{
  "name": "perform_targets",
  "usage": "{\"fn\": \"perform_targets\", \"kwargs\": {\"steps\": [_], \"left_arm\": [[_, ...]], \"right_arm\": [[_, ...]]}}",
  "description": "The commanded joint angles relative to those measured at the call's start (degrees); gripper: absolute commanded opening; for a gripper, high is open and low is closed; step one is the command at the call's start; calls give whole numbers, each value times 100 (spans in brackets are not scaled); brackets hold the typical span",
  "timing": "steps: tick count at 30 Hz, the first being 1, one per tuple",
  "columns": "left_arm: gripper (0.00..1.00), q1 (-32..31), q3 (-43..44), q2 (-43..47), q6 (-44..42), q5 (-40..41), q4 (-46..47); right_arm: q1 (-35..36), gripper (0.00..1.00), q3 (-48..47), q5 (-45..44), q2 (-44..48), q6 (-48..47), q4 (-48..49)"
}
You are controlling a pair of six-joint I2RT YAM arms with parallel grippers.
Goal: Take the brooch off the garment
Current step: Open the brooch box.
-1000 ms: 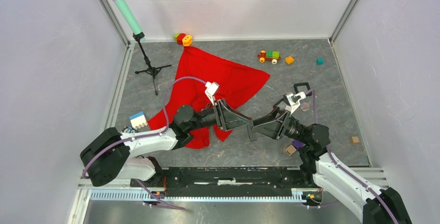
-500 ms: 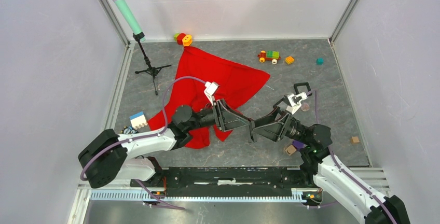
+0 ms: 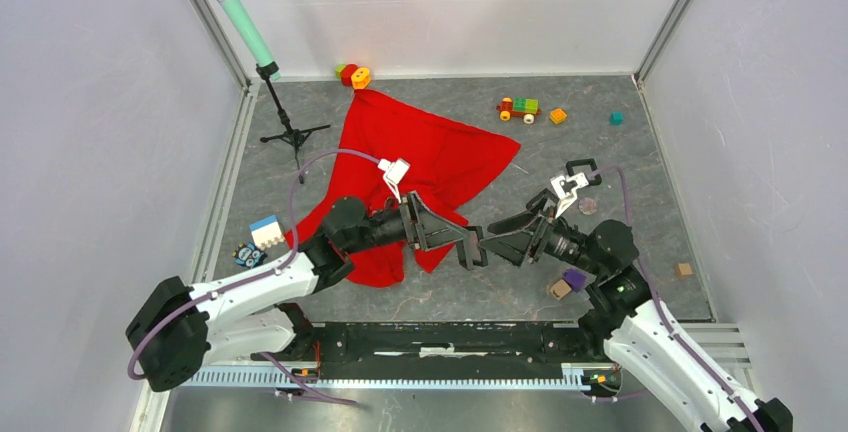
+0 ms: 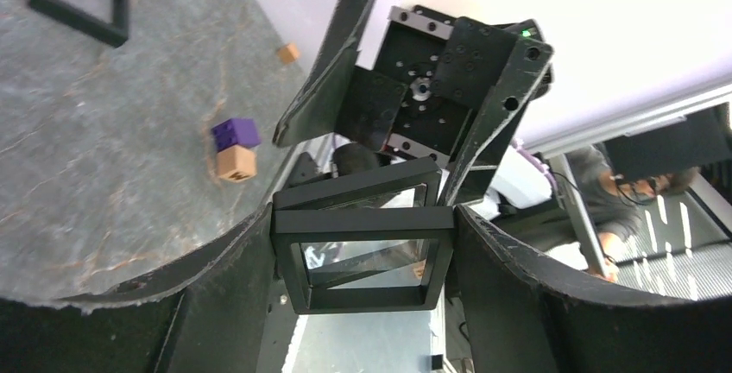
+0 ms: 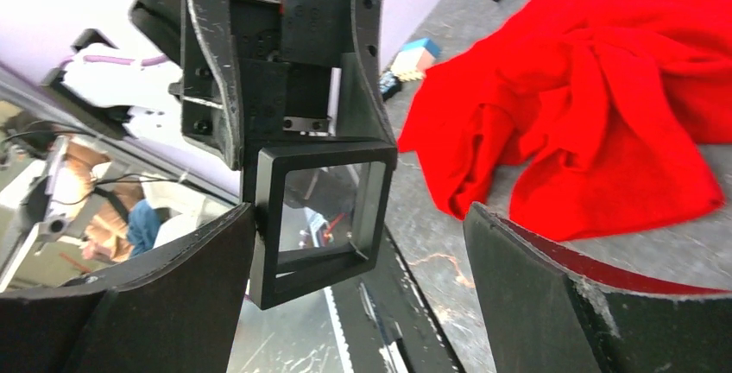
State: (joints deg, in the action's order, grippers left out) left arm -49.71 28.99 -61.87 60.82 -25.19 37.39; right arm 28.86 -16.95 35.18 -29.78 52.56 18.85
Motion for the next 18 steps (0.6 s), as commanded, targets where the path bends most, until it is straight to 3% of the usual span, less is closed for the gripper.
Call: {"fn": "perform_targets", "kwargs": {"steps": [1, 9, 18], "left_arm": [[19, 32, 388, 313, -522, -119, -913], [19, 244, 613, 337, -885, -30, -2021], [19, 724, 685, 112, -1045, -86, -2679]], "right_arm": [[-108, 93, -448, -816, -7, -1092, -1450], [-143, 92, -950, -1850, -306, -2127, -2939], [-247, 92, -1166, -2335, -652, -2529, -3348]]}}
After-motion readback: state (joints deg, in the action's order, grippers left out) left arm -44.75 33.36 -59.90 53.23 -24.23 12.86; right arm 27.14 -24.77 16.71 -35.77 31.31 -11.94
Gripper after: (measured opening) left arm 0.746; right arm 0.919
